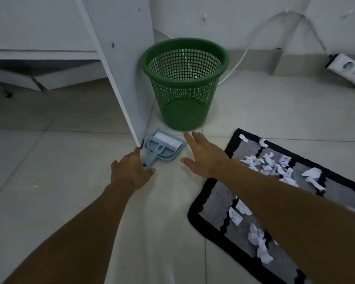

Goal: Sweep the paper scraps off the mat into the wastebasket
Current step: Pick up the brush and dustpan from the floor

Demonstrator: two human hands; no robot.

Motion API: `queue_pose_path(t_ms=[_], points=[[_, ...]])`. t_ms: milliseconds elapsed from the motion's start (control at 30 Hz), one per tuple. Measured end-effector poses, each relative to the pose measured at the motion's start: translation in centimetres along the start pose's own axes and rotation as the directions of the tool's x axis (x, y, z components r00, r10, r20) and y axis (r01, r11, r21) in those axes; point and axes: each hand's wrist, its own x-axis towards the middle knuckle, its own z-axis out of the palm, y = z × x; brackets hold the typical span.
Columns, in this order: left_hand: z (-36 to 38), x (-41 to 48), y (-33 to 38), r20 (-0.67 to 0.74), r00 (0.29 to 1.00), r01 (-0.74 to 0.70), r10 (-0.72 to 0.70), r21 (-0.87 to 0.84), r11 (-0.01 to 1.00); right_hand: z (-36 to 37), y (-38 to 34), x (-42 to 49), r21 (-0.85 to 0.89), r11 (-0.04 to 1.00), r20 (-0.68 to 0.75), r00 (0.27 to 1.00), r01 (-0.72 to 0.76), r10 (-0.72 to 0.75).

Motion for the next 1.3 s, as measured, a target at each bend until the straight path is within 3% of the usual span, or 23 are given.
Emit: queue_pose_path(t_ms=[133, 267, 400, 500, 833, 1000, 1067, 1133, 1200, 1300], points=[[2.1, 0.6, -0.9, -0.111, 0.991, 0.054, -0.076, -0.195, 0.979, 3.0, -1.6, 1.9, -0.011, 0.999, 0.024, 0.998, 0.050, -0.049], [3.8, -0.2, -1.0, -0.179, 0.981, -0.014, -0.075, -0.451, 0.892, 5.3, -3.0, 3.0, -0.037, 0.974, -0.101, 0.968, 0.225, -0.228], [5.2, -1.2, -1.3, -0.168, 0.984, -0.041, -0.051, -0.501, 0.864, 6.4, -4.0, 3.5, -0.097, 0.909, -0.101, 0.905, 0.405, -0.414], [5.4, -1.4, -1.6, -0.155, 0.988, -0.062, -0.019, -0.504, 0.861, 6.4, -4.7, 3.5, -0.156, 0.876, -0.063, 0.880, 0.457, -0.470], [4.7, -2.5, -1.8, -0.099, 0.990, -0.129, 0.098, -0.397, 0.909, 5.5, -5.9, 2.2, -0.281, 0.853, 0.091, 0.897, 0.440, -0.433], [4.2, -3.4, -0.7, -0.061, 0.989, -0.146, 0.132, -0.443, 0.885, 4.1, -4.6, 1.6, -0.040, 0.929, 0.136, 0.923, 0.368, -0.359], [4.3, -3.5, -0.8, -0.040, 0.988, -0.152, 0.150, -0.447, 0.882, 3.0, -3.9, 1.1, 0.067, 0.933, 0.072, 0.931, 0.354, -0.359], [4.4, -3.6, -1.2, -0.057, 0.985, -0.173, 0.165, -0.427, 0.887, 1.7, -3.0, 0.4, 0.171, 0.930, -0.086, 0.945, 0.326, -0.316], [4.6, -3.7, -1.3, -0.128, 0.966, -0.254, 0.224, -0.320, 0.913, -0.2, -1.8, -0.7, 0.271, 0.926, -0.251, 0.948, 0.263, -0.196], [5.0, -3.6, -0.3, -0.160, 0.892, -0.449, 0.422, -0.231, 0.863, -3.9, 1.2, -3.0, 0.359, 0.920, -0.413, 0.911, 0.160, 0.003]])
